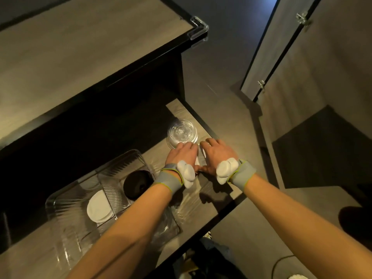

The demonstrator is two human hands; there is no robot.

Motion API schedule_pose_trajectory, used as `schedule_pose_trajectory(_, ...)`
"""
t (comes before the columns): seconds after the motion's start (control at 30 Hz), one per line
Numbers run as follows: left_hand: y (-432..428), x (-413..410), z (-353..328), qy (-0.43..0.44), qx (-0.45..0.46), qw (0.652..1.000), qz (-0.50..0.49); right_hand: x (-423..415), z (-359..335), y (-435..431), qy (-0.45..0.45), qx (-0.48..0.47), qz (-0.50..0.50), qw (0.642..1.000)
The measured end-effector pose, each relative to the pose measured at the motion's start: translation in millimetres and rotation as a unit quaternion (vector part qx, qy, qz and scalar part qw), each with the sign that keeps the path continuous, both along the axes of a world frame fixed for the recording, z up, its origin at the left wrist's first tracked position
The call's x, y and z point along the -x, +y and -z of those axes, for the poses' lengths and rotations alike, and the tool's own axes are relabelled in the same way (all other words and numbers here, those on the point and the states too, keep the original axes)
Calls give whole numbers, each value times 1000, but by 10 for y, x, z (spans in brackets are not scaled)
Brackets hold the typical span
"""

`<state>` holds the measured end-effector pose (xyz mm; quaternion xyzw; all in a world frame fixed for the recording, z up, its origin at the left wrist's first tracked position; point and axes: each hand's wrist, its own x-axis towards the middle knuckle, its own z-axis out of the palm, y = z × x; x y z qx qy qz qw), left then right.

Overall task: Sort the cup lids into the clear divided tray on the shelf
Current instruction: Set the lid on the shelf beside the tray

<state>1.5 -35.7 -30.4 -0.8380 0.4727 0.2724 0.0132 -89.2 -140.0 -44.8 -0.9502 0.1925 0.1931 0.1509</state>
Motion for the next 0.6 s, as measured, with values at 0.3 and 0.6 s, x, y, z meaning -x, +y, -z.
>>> schedule_pose_trajectory(0.3,-104,9,144,4,-19,1000,16,-17,117,-76,5,-13,-20,1000)
schedule_pose_trajectory(0.6,20,0,-99,11,36,999,10,62,-110,-51,-42,-21,-17,999)
